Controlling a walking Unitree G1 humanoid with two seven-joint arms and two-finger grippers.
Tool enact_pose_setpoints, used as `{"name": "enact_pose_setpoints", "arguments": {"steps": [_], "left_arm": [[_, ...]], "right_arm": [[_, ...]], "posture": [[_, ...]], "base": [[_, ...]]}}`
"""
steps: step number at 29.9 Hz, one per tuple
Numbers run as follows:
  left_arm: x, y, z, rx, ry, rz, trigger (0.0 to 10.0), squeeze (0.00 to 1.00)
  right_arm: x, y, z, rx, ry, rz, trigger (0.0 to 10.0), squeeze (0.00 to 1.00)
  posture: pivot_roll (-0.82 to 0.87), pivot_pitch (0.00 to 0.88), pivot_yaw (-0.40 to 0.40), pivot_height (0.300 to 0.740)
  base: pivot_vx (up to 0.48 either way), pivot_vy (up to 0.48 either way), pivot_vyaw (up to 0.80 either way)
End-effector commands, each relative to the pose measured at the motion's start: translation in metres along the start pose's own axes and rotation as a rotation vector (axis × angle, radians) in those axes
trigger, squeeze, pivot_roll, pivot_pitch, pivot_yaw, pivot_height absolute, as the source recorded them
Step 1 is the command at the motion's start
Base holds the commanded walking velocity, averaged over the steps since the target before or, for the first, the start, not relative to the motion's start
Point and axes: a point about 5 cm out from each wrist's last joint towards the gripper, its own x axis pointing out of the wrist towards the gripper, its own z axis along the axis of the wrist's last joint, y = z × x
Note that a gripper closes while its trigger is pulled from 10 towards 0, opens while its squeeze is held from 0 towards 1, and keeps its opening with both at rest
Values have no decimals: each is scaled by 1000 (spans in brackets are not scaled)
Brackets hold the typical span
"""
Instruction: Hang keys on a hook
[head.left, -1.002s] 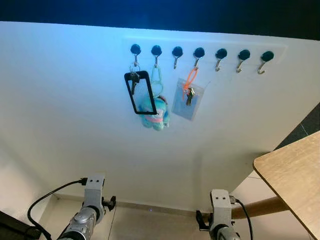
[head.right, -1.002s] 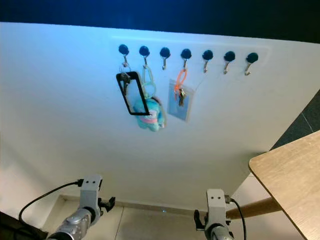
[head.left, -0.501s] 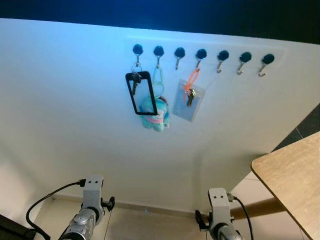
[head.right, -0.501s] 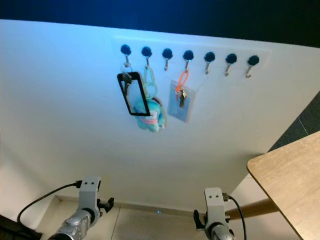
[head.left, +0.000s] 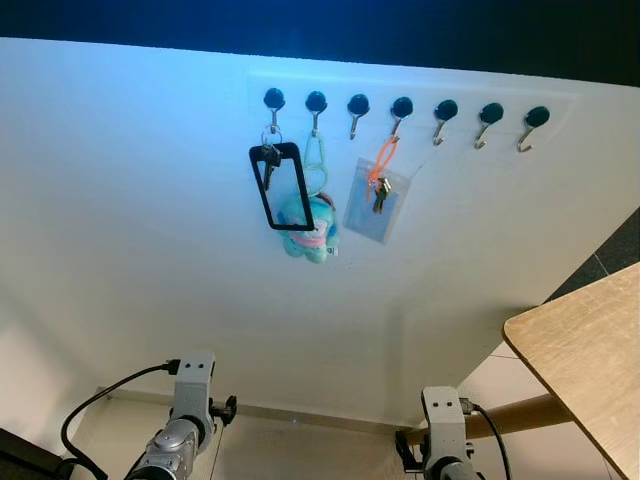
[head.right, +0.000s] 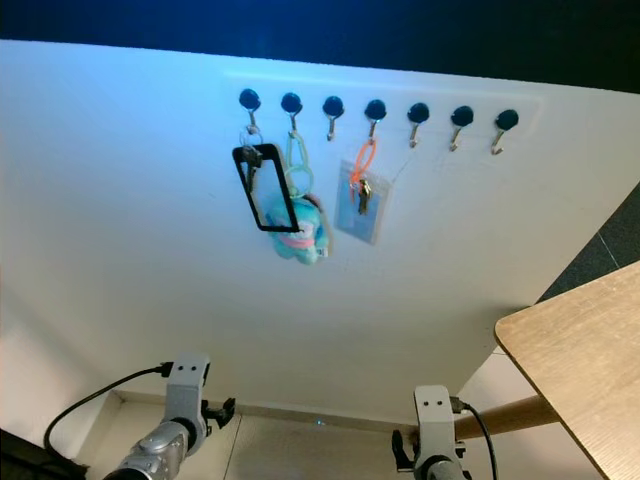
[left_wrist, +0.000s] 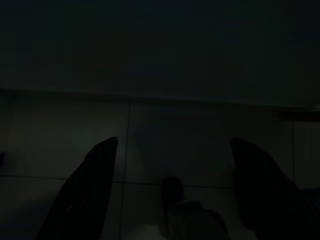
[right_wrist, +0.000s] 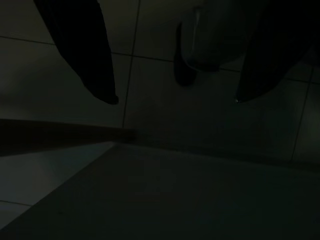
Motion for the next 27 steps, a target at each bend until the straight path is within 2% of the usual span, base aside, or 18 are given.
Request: {"name": "enact_pose_setpoints", "arguments": {"steps": [1,5,7,13,27], "left_arm": [[-1,-1,-4,-10,14,4,10000,0],[-1,-1,-5,-12,20,1,10000,0],[0,-5,-5,14,20,-18,10000,0],[0,-6,-3,29,10,-16,10000,0],[0,-7,-4,94,20,-32,10000,0]], "right_arm": [[0,-1,-2,-1,12,-8,10000,0],[0,-1,-2,-5,13,-7,10000,0],[0,-3,0,16,2,-17,10000,0],[-1,-3,-5,-23,25,-4,10000,0],[-4,-7,-12,34,46,-40,10000,0]], "posture": [[20,16,-19,740],[15,22,-11,740],[21,12,-22,740],[22,3,-24,740],[16,2,-4,740]], "base": [[0,0,0],[0,0,0],[0,0,0],[0,0,0],[0,0,0]]}}
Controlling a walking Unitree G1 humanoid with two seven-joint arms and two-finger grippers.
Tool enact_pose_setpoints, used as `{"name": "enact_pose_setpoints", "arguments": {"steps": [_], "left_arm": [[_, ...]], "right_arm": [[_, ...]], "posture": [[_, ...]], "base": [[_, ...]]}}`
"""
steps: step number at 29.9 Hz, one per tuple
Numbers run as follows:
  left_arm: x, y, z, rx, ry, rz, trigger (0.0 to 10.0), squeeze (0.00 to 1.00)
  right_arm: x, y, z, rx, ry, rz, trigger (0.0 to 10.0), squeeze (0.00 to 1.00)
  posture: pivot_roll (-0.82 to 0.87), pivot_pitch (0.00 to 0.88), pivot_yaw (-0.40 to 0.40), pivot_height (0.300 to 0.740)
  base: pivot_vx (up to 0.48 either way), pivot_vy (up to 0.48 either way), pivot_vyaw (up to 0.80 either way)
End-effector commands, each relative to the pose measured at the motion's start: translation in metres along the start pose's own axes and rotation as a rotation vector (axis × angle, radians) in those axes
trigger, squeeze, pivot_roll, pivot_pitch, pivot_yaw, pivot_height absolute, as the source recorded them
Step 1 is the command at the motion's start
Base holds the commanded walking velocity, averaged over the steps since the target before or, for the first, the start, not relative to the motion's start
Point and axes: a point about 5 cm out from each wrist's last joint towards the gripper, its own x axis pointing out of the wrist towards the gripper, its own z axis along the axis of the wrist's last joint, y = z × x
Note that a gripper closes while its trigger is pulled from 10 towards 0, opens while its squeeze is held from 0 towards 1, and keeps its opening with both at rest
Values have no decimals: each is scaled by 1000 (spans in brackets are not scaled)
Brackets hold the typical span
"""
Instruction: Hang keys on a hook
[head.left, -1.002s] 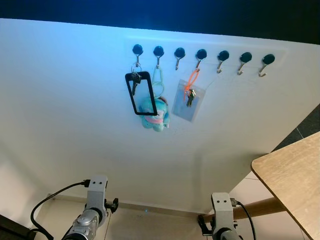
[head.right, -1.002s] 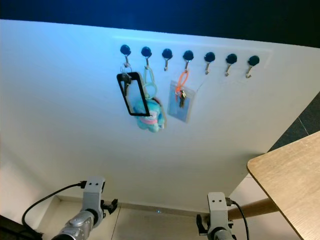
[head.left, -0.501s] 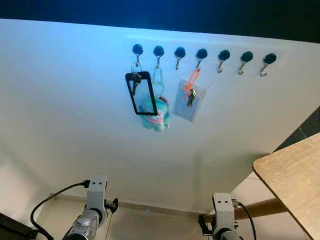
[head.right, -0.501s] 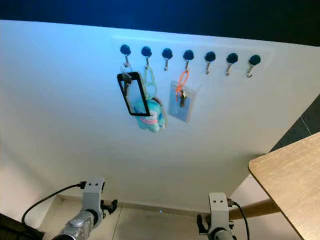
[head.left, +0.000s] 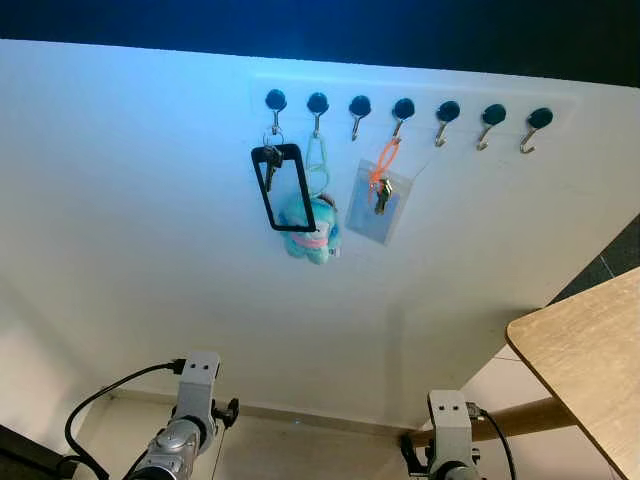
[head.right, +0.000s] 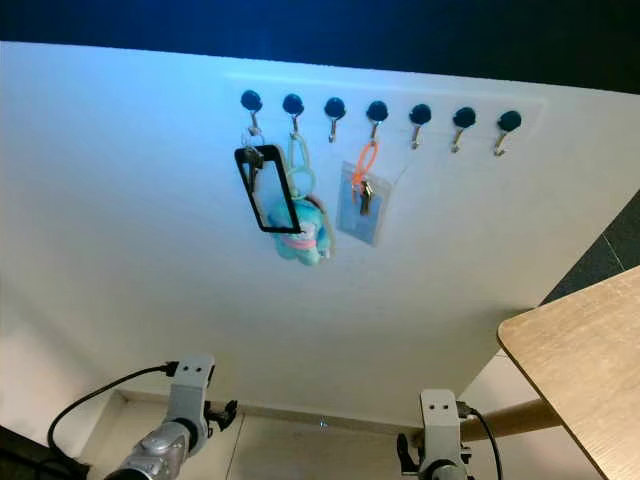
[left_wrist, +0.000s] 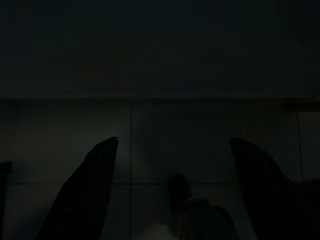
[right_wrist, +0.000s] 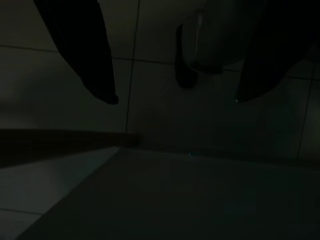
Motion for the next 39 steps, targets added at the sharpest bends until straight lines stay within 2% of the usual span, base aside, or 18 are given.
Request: {"name": "enact_pose_setpoints", "arguments": {"steps": [1,3,12,17,22,27,32,34,39], "left_arm": [[0,-4,-4,25,16,-15,10000,0],[0,-5,-4,46,15,-26,10000,0],[0,-7,-5,48,24,-26,10000,0],[-1,-7,-8,86,35,-45,10000,0],[-1,-3,-7,54,36,-17,10000,0],[0,-5,-4,82,21,-31,10000,0],[1,-2,-1,50,15,-10,10000,0],[1,-3,-3,18,31,-24,10000,0],[1,-6,-4,19,49,-20,10000,0]], "right_arm": [[-1,-1,-5,26,24,-13,10000,0],[-1,0,-5,33,22,-14,10000,0],[-2,1,-7,21,31,-6,10000,0],[-2,-1,-7,7,28,-9,10000,0],[-2,-1,-8,-19,39,-2,10000,0],[-1,-3,-3,-1,20,-11,10000,0],[1,0,0,-8,22,3,10000,0],[3,3,6,3,4,4,10000,0],[3,1,7,35,-9,-14,10000,0]], "posture": [[16,2,-4,740],[17,0,-6,740],[10,10,-6,740],[18,0,-19,740],[18,0,-14,740],[17,0,-24,740],[20,0,-22,740],[9,0,-6,740],[15,0,-11,740]], "base": [[0,0,0],[0,0,0],[0,0,0],[0,0,0],[0,0,0],[0,0,0],[0,0,0],[0,0,0],[0,0,0]]}}
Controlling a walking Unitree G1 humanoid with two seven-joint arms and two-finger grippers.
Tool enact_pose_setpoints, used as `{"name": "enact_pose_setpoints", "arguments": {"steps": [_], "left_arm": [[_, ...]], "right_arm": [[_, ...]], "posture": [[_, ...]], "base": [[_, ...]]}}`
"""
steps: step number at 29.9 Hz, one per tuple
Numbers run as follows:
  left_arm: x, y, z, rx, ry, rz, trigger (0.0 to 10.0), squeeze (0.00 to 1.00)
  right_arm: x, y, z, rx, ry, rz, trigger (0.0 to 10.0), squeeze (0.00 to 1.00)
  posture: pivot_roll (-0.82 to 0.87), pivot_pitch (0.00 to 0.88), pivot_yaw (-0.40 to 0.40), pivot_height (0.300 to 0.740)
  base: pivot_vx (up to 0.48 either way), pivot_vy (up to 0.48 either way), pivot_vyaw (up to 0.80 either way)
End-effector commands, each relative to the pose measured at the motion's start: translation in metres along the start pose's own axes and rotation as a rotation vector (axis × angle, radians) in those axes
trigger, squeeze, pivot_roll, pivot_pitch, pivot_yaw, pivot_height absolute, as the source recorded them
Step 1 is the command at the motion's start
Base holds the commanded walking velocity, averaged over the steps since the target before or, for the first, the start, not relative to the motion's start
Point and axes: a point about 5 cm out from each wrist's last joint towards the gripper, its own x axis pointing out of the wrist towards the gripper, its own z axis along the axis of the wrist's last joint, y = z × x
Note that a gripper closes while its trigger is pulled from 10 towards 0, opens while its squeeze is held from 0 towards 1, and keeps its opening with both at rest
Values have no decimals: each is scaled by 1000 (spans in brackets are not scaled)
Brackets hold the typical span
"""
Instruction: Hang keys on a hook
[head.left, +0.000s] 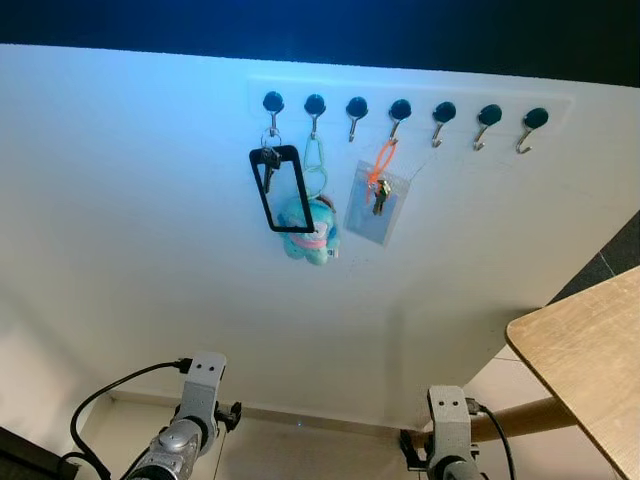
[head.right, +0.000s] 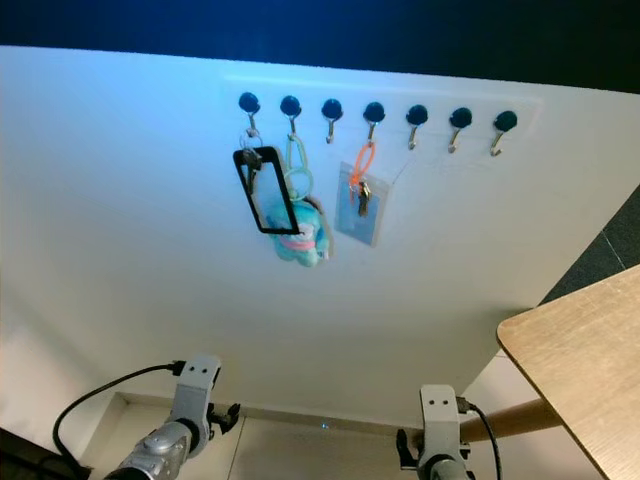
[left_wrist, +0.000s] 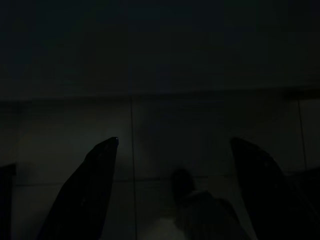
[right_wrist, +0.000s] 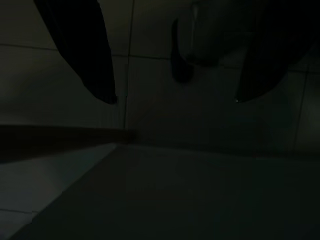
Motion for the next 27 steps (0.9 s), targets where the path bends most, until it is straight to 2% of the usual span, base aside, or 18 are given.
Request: {"name": "enact_pose_setpoints", "arguments": {"steps": [1,3,5,11,14,16,19,21,27], "left_arm": [[1,-4,-2,-17,14,14,10000,0],[1,-2,-1,-16,2,27,10000,0],[0,0,-2,-8,-1,40,10000,0],[0,-2,1,-1,-21,16,10000,0],[2,0,9,-46,-46,34,10000,0],[1,3,6,-84,-30,55,10000,0],[0,3,2,-70,-7,34,10000,0],[0,2,1,-12,-8,26,10000,0],[0,8,6,-42,-27,68,10000,0]], "right_arm": [[-1,-2,-2,30,2,-19,10000,0],[-1,-2,-4,49,6,-27,10000,0],[-2,-1,-3,29,-4,-33,10000,0],[-1,-2,1,39,-34,-35,10000,0],[0,-5,7,54,-67,-41,10000,0],[0,-3,8,56,-75,-34,10000,0],[0,-1,10,54,-89,-19,10000,0],[-1,0,7,88,-87,-15,10000,0],[-2,-1,3,126,-63,-12,10000,0]], "posture": [[15,0,-11,740],[15,4,-13,740],[18,23,-1,740],[20,7,-14,740],[31,1,-22,740],[13,22,19,740],[16,26,26,740],[20,32,16,740],[28,43,2,740]], "base": [[0,0,0],[0,0,0],[0,0,0],[0,0,0],[0,0,0],[0,0,0],[0,0,0],[0,0,0],[0,0,0]]}}
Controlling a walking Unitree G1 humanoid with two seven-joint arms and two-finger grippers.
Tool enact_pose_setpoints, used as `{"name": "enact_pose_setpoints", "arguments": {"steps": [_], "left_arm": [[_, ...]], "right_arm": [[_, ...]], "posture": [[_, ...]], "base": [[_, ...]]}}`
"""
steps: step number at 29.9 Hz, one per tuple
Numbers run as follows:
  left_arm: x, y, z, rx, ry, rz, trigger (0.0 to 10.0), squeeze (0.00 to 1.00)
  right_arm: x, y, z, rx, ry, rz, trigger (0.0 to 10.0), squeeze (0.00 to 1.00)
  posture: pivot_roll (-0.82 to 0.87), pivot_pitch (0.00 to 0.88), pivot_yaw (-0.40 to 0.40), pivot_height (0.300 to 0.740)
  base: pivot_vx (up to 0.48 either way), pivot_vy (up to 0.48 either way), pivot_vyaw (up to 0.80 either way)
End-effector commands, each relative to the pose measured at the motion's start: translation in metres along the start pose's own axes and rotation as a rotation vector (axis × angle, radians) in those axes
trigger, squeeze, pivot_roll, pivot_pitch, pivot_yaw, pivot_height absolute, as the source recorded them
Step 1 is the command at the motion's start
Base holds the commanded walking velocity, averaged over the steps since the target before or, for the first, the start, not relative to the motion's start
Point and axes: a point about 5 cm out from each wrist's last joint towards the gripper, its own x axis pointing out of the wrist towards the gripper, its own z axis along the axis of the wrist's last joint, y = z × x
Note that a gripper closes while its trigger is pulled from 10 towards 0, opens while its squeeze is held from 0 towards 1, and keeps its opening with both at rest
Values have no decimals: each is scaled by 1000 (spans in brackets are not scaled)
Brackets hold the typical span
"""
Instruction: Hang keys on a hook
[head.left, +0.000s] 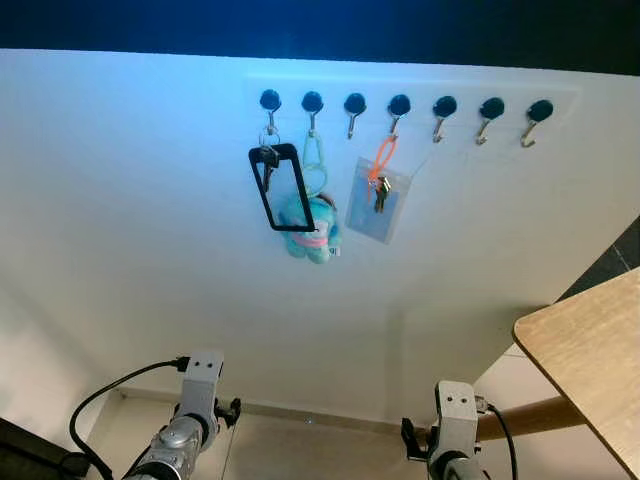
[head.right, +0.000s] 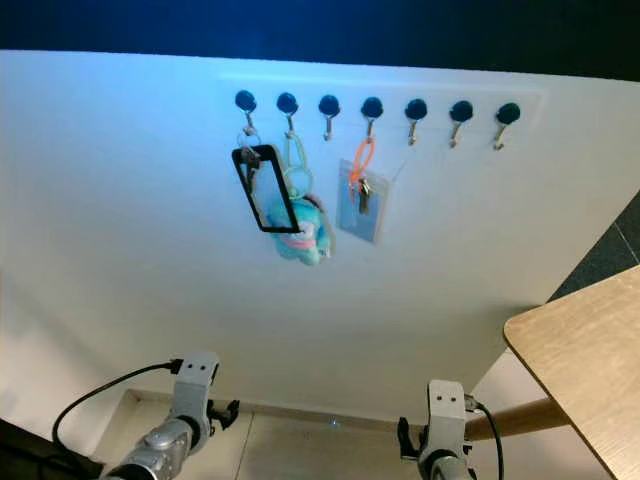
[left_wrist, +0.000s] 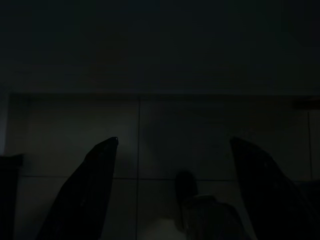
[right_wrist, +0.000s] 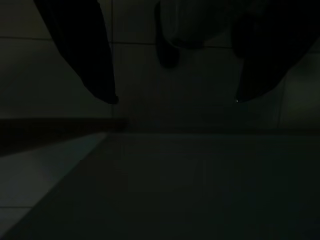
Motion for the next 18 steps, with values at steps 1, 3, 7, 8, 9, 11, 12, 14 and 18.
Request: {"name": "enact_pose_setpoints", "arguments": {"steps": [1,3,7,8,9,11,12,14,18], "left_arm": [[0,3,0,-1,-2,22,10000,0],[-1,3,-1,-13,1,11,10000,0],[-1,3,-1,-13,1,11,10000,0],[-1,3,-1,-13,1,11,10000,0],[-1,3,-2,-9,4,-1,10000,0],[-2,3,-3,-5,-4,-1,10000,0],[-2,2,-3,0,-12,0,10000,0],[-2,3,-2,-24,-26,18,10000,0],[-3,6,-4,-55,-25,37,10000,0]], "right_arm": [[-1,-1,-3,29,13,-10,10000,0],[-1,-1,-3,30,3,-18,10000,0],[-1,-1,-3,30,3,-18,10000,0],[-1,-1,-3,30,3,-18,10000,0],[-1,-1,-1,42,-6,-31,10000,0],[-1,-3,-1,27,-1,-34,10000,0],[-1,-3,-1,8,4,-29,10000,0],[0,-2,-1,-34,13,-1,10000,0],[1,0,0,-71,25,21,10000,0]], "posture": [[28,43,2,740],[20,47,20,740],[20,47,20,740],[20,47,20,740],[20,53,20,740],[23,50,-3,740],[30,49,-16,740],[41,44,-32,740],[51,49,-44,740]], "base": [[0,0,0],[0,0,0],[0,0,0],[0,0,0],[0,0,0],[0,0,0],[0,0,0],[0,0,0],[0,0,0]]}}
